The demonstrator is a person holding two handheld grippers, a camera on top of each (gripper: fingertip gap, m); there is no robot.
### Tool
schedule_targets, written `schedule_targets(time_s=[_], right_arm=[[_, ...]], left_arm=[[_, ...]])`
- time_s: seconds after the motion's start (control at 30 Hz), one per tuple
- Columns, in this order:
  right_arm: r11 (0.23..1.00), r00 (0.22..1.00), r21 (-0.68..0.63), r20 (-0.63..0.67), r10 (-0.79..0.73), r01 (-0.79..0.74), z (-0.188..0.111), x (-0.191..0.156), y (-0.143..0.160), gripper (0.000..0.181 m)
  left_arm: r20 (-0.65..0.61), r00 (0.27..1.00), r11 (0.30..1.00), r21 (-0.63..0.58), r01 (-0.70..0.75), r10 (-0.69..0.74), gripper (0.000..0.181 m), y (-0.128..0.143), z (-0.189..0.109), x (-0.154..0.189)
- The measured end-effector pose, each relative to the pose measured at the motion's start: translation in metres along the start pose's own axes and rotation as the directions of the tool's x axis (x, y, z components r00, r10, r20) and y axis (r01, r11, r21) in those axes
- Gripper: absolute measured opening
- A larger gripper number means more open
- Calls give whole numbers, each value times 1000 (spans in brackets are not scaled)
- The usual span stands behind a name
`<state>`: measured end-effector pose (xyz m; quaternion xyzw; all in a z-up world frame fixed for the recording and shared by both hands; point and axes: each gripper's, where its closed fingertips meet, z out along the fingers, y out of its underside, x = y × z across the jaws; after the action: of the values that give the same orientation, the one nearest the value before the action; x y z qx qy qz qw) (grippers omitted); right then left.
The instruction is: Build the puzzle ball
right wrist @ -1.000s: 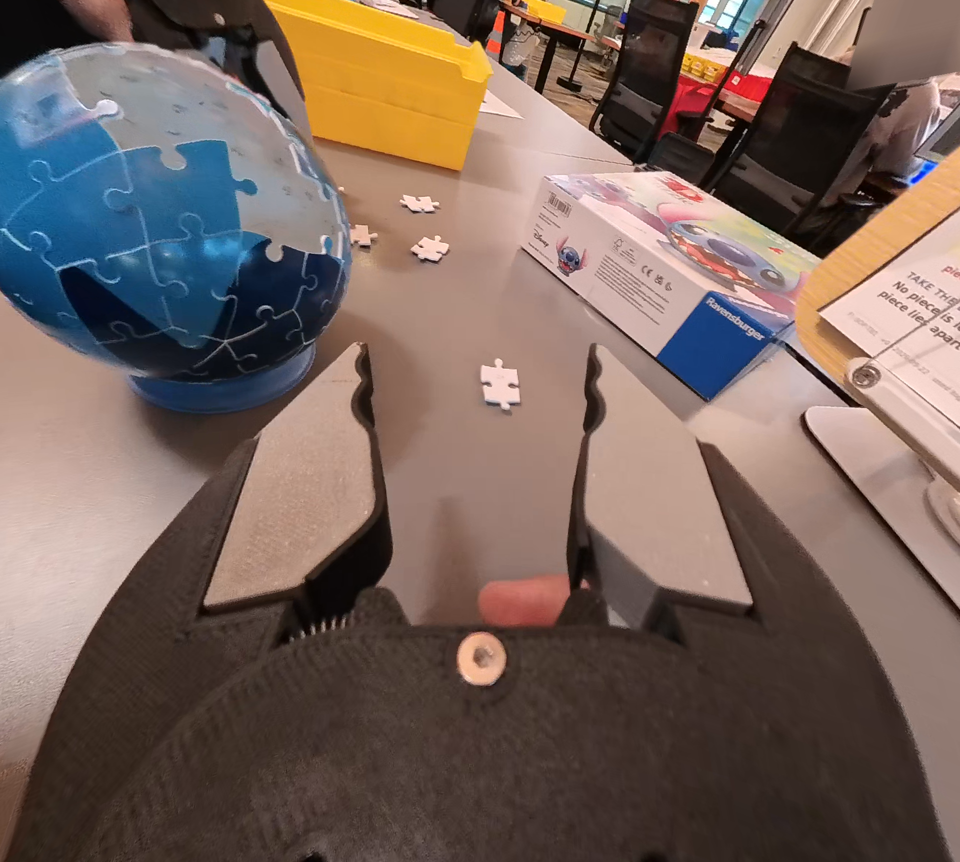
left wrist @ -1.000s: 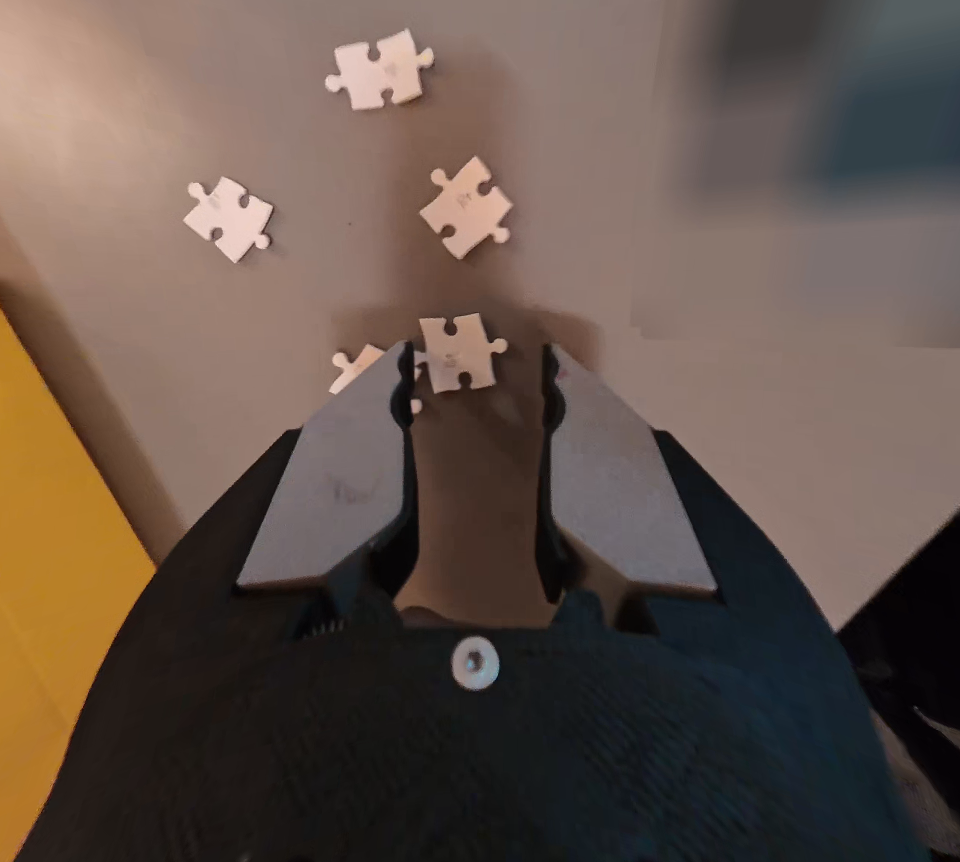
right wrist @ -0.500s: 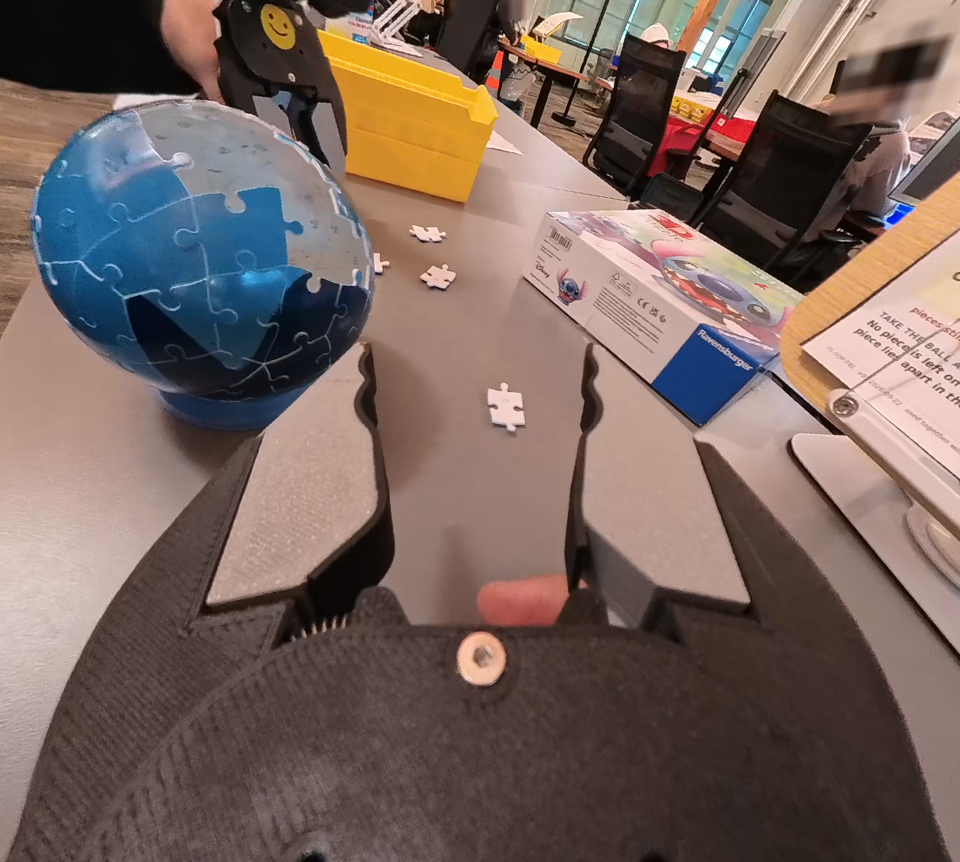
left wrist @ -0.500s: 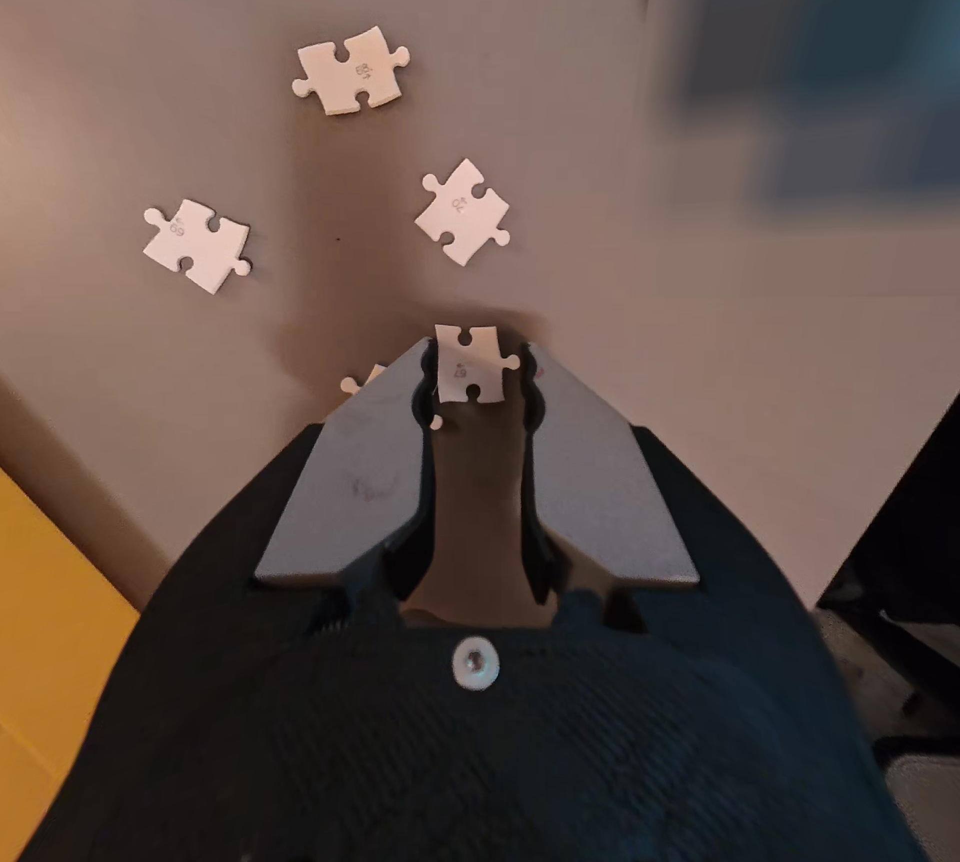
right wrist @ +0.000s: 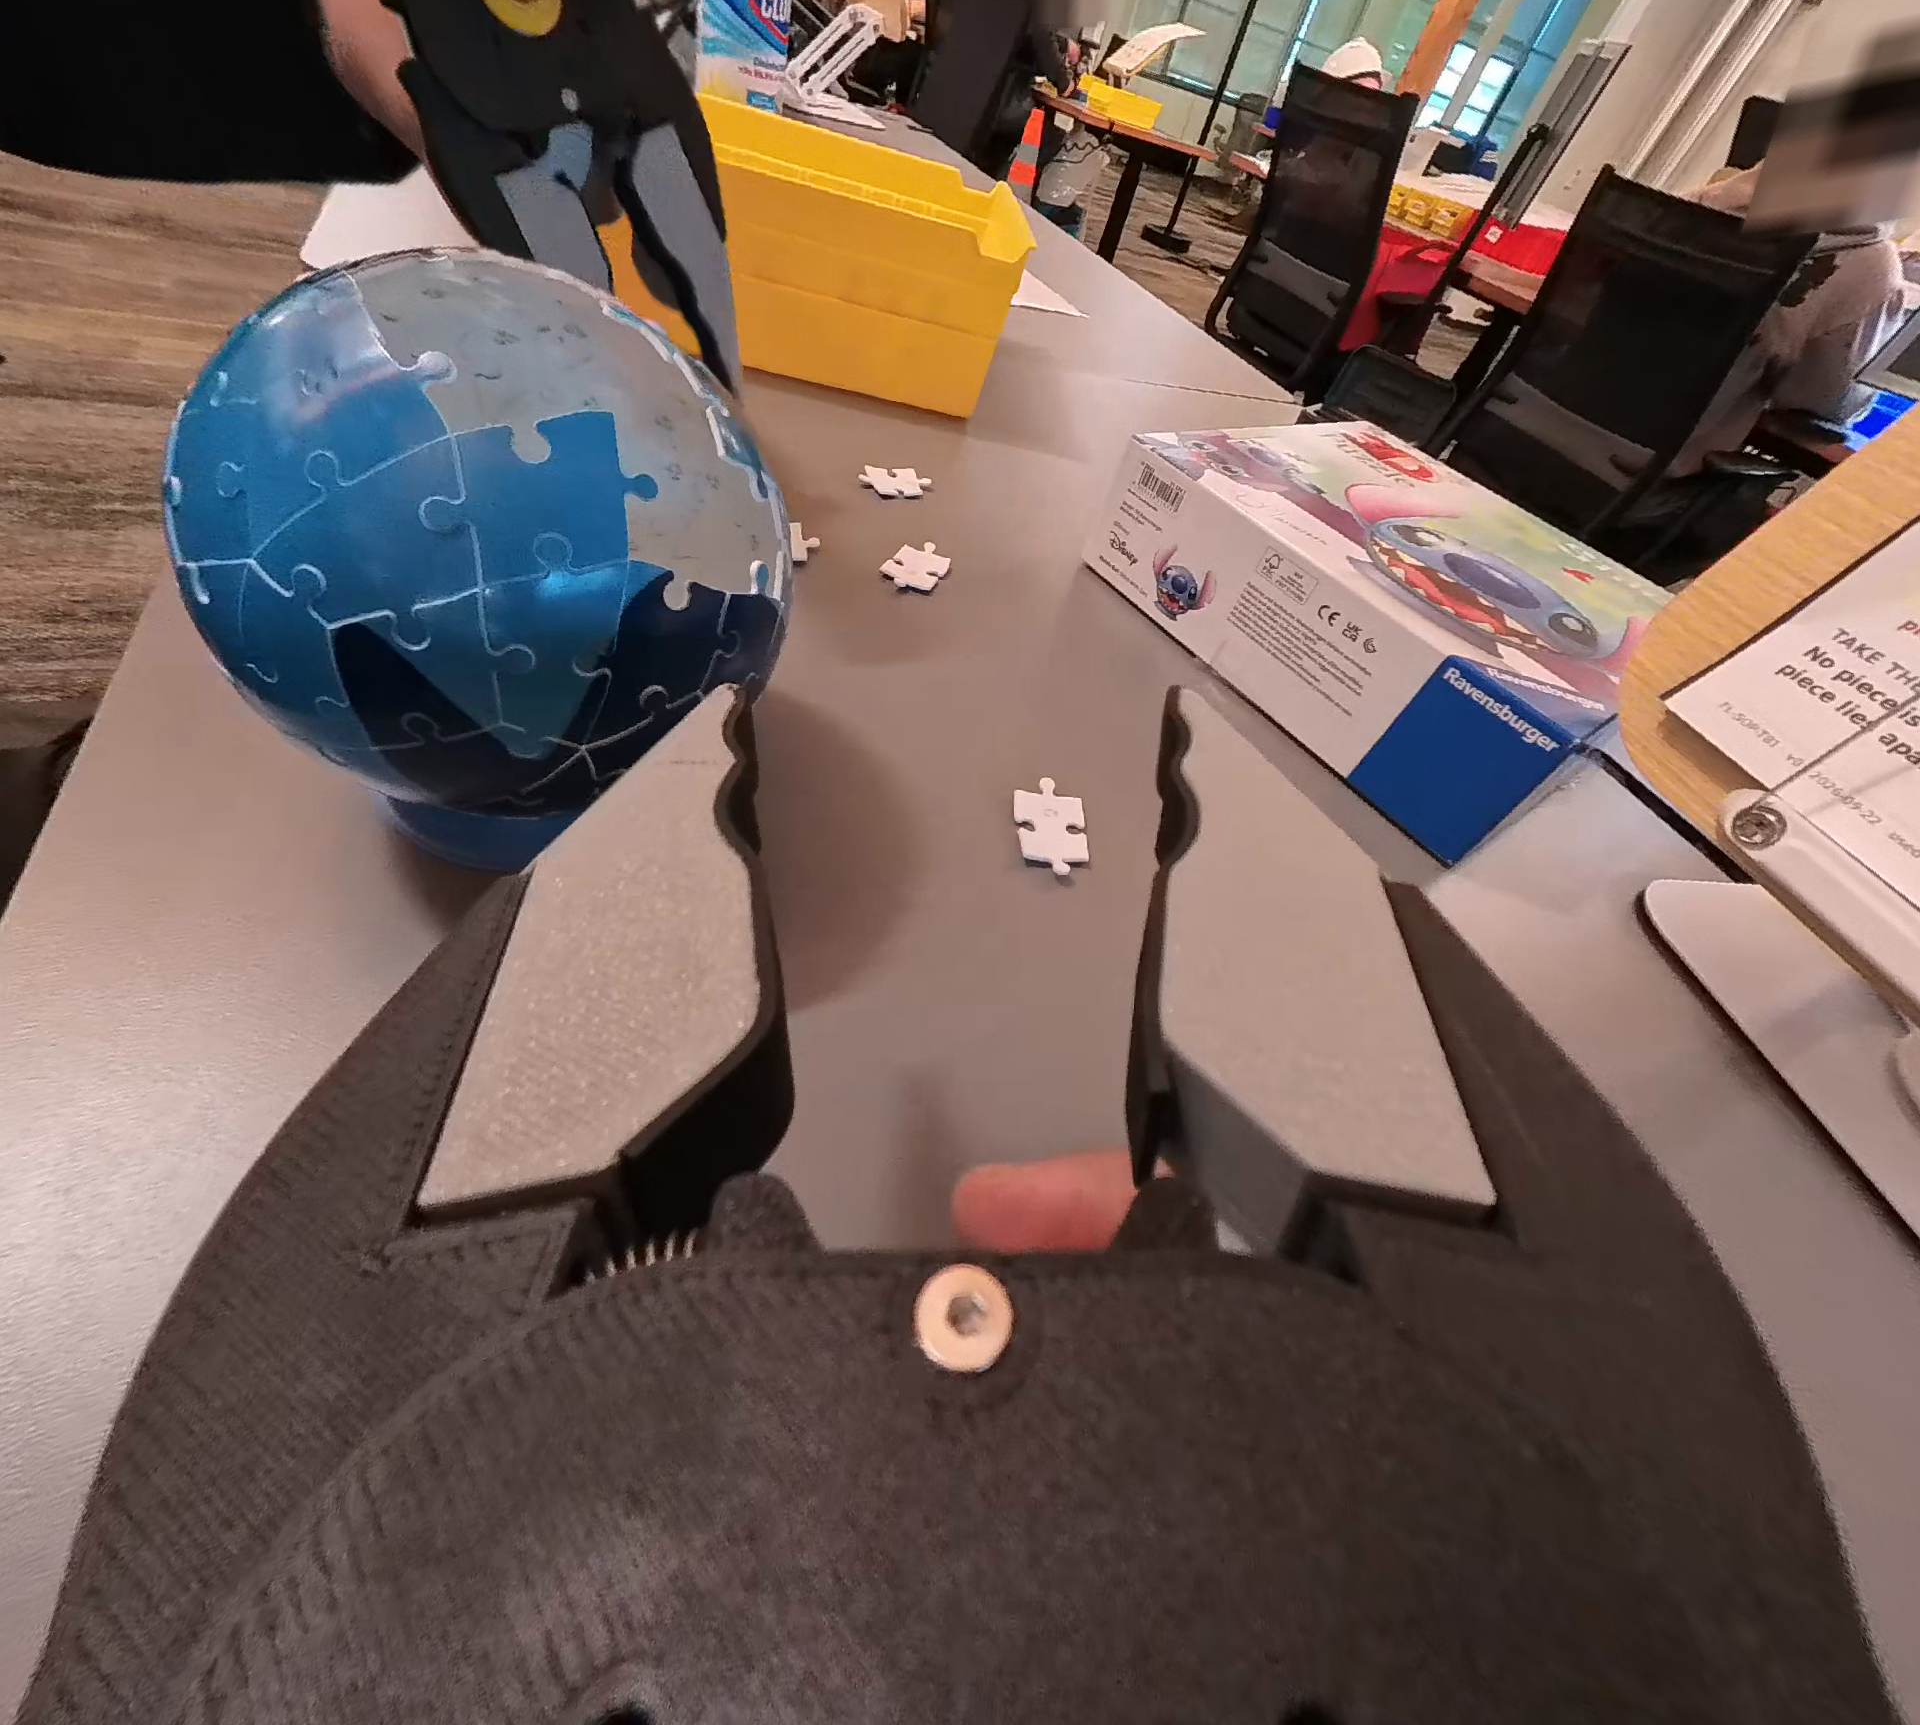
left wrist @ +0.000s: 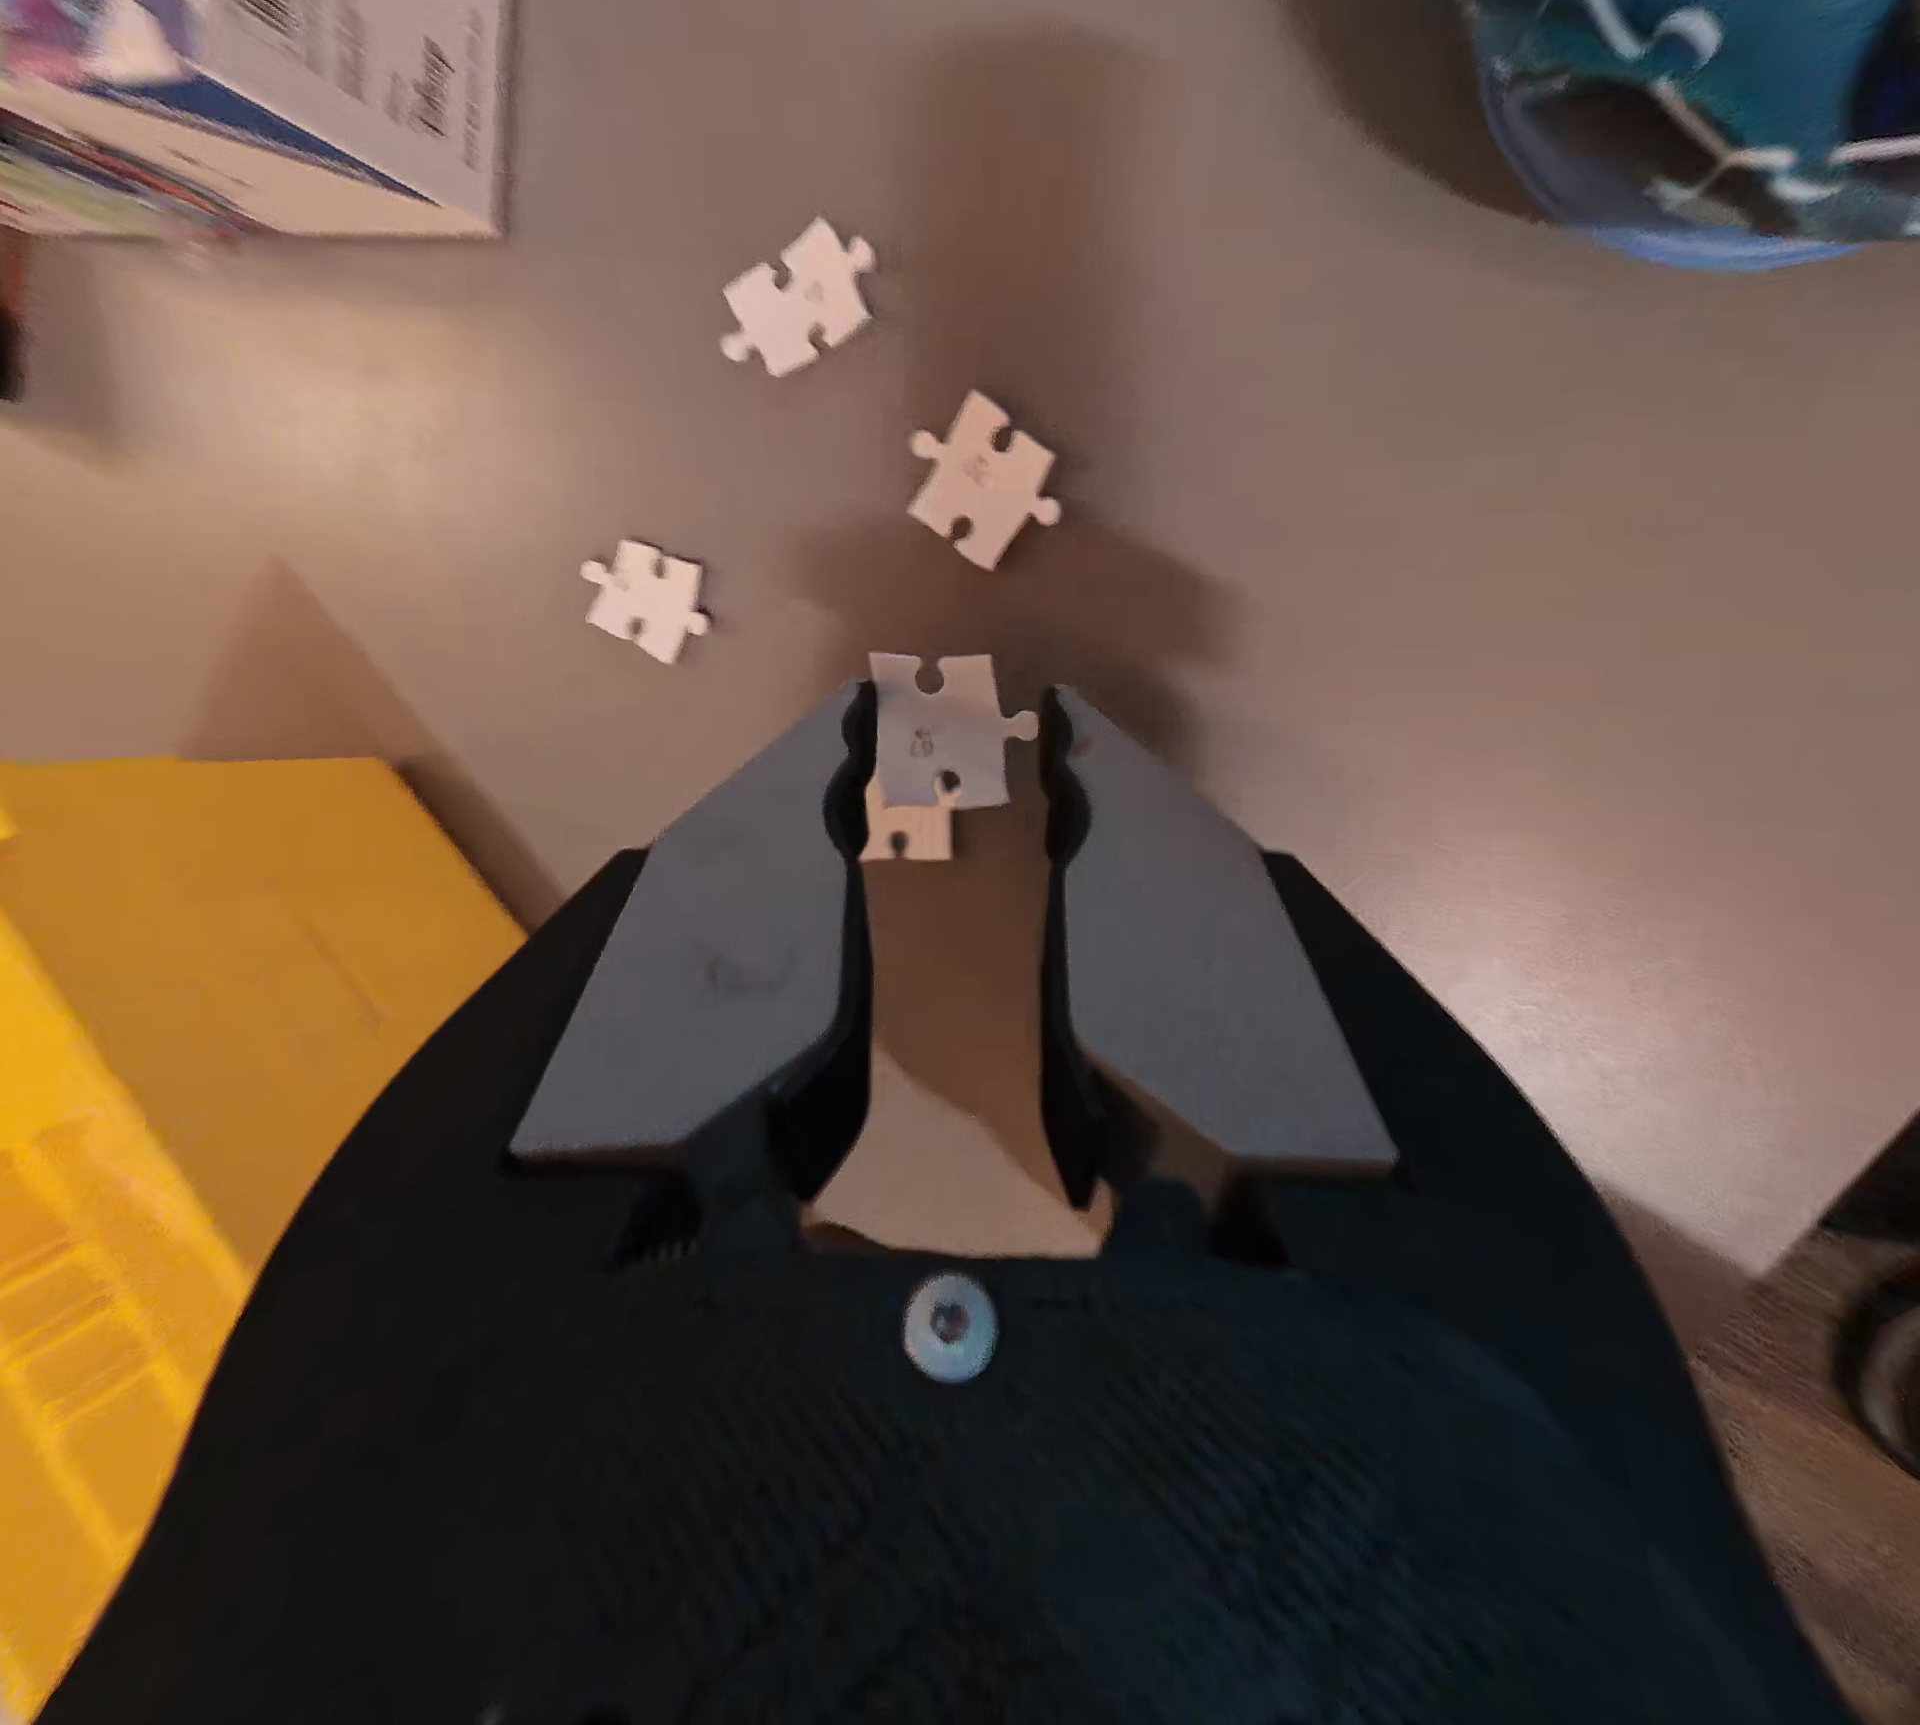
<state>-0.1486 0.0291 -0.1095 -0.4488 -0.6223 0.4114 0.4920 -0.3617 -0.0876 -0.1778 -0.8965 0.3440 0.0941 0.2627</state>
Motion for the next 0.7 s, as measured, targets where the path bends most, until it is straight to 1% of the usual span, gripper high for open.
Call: schedule_targets(time_s=[0.07, 0.13, 0.23, 0.3, 0.4, 0.47, 0.53, 0.63, 0.7], right_arm=[[1000, 1000, 2, 7, 7, -7, 0, -1, -1, 76], [1000, 1000, 12, 13, 24, -25, -2, 0, -3, 76], [997, 997, 32, 24, 70, -70, -5, 3, -8, 76], [994, 994, 38, 46, 104, -106, -6, 3, -10, 76], [989, 989, 56, 61, 135, -138, -8, 5, -14, 76], [987, 988, 67, 61, 144, -148, -9, 6, -16, 75], [986, 987, 66, 64, 150, -154, -9, 6, -16, 75], [985, 986, 75, 73, 152, -158, -8, 5, -20, 75], [983, 984, 86, 91, 155, -163, -7, 2, -26, 77]], left_arm=[[99, 994, 998, 34, -56, 52, 29, -8, -14, -8], [207, 972, 991, 50, -121, 108, 29, -15, -30, -17], [314, 930, 971, 77, -226, 191, 29, -27, -55, -19], [369, 890, 947, 67, -314, 269, 29, -33, -69, -17], [441, 819, 909, 18, -417, 367, 29, -42, -88, -14], [492, 758, 878, -25, -479, 428, 29, -49, -98, -13], [543, 682, 837, -73, -542, 489, 29, -59, -105, -12], [596, 564, 764, -138, -630, 572, 29, -79, -112, -6], [627, 472, 705, -181, -685, 620, 29, -96, -116, -2]])
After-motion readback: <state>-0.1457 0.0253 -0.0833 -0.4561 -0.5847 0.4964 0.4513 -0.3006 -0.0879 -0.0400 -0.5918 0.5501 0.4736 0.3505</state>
